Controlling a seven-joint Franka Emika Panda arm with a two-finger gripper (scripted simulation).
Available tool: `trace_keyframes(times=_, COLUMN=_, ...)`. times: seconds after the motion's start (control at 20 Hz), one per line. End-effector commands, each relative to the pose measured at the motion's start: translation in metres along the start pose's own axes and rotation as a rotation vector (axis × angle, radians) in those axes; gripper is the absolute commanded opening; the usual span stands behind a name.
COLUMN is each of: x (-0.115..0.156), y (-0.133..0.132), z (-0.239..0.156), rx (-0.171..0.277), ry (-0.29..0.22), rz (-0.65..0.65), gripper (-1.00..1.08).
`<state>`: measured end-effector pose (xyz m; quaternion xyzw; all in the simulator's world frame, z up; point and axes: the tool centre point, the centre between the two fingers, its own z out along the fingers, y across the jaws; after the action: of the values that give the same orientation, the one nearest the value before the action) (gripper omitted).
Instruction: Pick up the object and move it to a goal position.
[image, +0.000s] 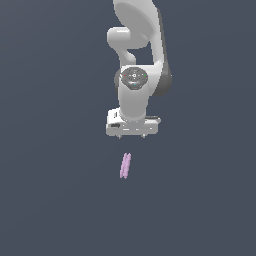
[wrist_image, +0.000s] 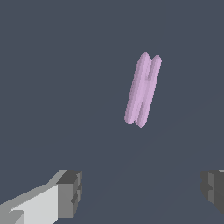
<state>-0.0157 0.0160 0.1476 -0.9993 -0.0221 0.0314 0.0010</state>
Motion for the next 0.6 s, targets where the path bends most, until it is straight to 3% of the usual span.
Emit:
trace_keyframes(times=0.0, x=0.0, y=0.0, z=0.0, rx=0.0, ry=0.0, rz=0.0, gripper=1.0)
trace_keyframes(times=0.4, x=-0.005, y=-0.034, z=0.001, rx=0.026, ry=-0.019, rz=-0.02, gripper=1.0)
trace_keyframes(times=0.55, x=-0.005, y=-0.034, z=0.001, rx=0.026, ry=-0.019, rz=-0.02, gripper=1.0)
